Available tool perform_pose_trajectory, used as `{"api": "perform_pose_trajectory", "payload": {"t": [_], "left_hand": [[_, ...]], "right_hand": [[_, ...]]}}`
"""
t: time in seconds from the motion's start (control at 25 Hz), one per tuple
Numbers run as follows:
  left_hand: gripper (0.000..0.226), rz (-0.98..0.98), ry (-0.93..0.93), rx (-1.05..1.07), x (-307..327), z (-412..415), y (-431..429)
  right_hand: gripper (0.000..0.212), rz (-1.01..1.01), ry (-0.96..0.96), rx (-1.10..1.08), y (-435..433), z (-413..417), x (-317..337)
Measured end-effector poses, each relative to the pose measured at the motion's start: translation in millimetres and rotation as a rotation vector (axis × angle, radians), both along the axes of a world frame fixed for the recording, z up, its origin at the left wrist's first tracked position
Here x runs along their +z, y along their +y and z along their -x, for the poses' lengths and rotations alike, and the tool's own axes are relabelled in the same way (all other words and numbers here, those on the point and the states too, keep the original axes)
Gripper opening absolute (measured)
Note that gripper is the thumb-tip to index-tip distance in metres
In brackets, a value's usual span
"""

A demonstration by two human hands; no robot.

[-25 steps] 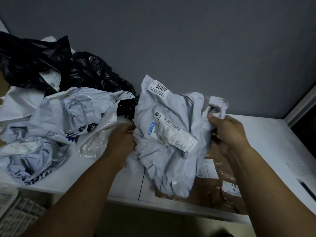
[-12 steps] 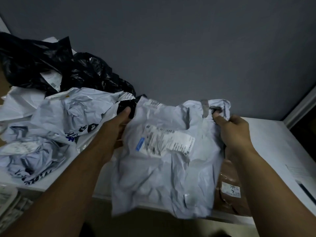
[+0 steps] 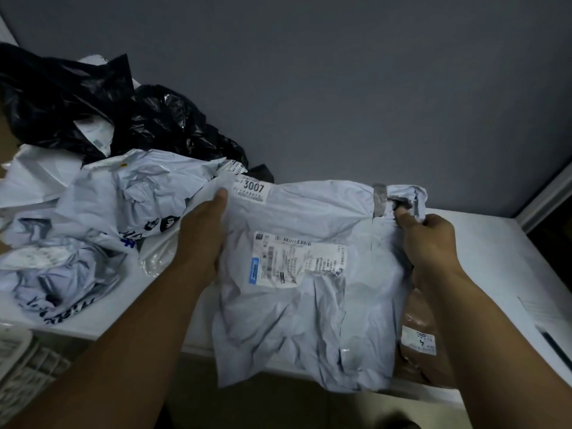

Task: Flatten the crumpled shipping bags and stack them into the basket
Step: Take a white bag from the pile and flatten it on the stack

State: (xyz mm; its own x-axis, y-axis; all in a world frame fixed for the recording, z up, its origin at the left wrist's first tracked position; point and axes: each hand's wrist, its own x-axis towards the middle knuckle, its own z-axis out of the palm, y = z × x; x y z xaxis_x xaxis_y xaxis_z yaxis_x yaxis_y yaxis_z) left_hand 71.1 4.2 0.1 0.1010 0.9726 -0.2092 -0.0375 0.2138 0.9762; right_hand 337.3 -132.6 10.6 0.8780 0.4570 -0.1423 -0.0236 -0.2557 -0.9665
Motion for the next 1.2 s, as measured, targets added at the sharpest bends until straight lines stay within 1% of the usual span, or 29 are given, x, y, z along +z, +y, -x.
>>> {"api": "perform_pose_trajectory", "payload": {"t": [0.04,0.08,0.12,0.16,0.24,0.28,0.32,0.36,0.4,0.44,0.48,0.52,0.56,0.6,0.68,0.72,0.76,0.8,0.84,0.88,0.92,0.96,1.0,1.04,1.08,1.16,1.2], "left_hand": [[0.037,0.106,-0.038,-0.094,4,0,-2],[0.039,0.196,-0.030,-0.189,7,0,-8],[0.035,0.236,0.009,-0.269,7,0,-13],[0.028,0.225,0.046,-0.295,4,-2,-17],[0.018,0.097,0.032,-0.211,-2,-6,-20],[0.018,0.023,0.017,-0.139,-5,-8,-18],[0.021,-0.023,-0.004,-0.073,-6,-10,-16],[0.021,-0.036,-0.038,-0.026,-7,-11,-13],[0.021,-0.027,-0.079,-0.001,-7,-15,-13],[0.021,-0.018,-0.115,0.013,-8,-18,-12],[0.020,-0.022,-0.147,0.023,-7,-22,-14],[0.020,-0.047,-0.166,0.030,-6,-26,-16],[0.022,-0.107,-0.126,0.036,-5,-28,-17],[0.026,-0.205,-0.007,0.034,-7,-27,-17],[0.037,-0.403,0.314,0.040,-14,-24,-14],[0.039,-0.455,0.372,0.062,-16,-24,-13],[0.036,-0.469,0.370,0.083,-20,-26,-10],[0.031,-0.433,0.315,0.094,-20,-29,-10],[0.030,-0.339,0.224,0.083,-21,-33,-9],[0.036,-0.181,0.100,0.032,-20,-38,-10],[0.041,0.009,-0.026,-0.062,-18,-42,-12],[0.042,0.182,-0.091,-0.174,-21,-45,-14],[0.040,0.273,-0.086,-0.266,-25,-48,-19],[0.035,0.277,-0.034,-0.306,-32,-52,-23],[0.027,0.201,0.031,-0.297,-38,-58,-27],[0.014,-0.062,0.153,-0.205,-43,-69,-36],[0.013,-0.154,0.154,-0.173,-43,-72,-39]], "right_hand": [[0.037,-0.015,-0.003,-0.029,-1,-3,1],[0.038,-0.033,0.001,-0.061,-3,-5,2],[0.038,-0.047,0.014,-0.084,-5,-7,3],[0.039,-0.068,0.046,-0.089,-7,-6,5],[0.045,-0.156,0.190,-0.026,-12,0,13],[0.046,-0.236,0.302,0.044,-13,2,16],[0.044,-0.305,0.409,0.132,-14,3,16],[0.038,-0.322,0.493,0.215,-16,3,16],[0.033,-0.283,0.531,0.284,-18,4,16],[0.031,-0.200,0.525,0.334,-20,4,12],[0.030,-0.091,0.474,0.359,-21,6,8],[0.027,0.003,0.371,0.340,-21,4,3],[0.022,0.057,0.239,0.294,-21,1,-2],[0.018,0.082,0.102,0.236,-22,-4,-7],[0.015,0.130,-0.111,0.174,-26,-12,-11],[0.018,0.148,-0.175,0.178,-29,-16,-12],[0.020,0.155,-0.209,0.195,-31,-20,-14],[0.022,0.154,-0.225,0.204,-34,-22,-14],[0.022,0.148,-0.226,0.199,-37,-24,-13],[0.022,0.134,-0.210,0.181,-40,-27,-13],[0.023,0.111,-0.189,0.145,-44,-32,-13],[0.025,0.083,-0.164,0.107,-46,-36,-13],[0.027,0.051,-0.129,0.073,-50,-39,-13],[0.029,0.023,-0.090,0.056,-53,-43,-12],[0.030,-0.001,-0.049,0.056,-55,-45,-10],[0.031,-0.055,0.097,0.113,-60,-47,-7],[0.033,-0.065,0.185,0.168,-62,-47,-7]]}}
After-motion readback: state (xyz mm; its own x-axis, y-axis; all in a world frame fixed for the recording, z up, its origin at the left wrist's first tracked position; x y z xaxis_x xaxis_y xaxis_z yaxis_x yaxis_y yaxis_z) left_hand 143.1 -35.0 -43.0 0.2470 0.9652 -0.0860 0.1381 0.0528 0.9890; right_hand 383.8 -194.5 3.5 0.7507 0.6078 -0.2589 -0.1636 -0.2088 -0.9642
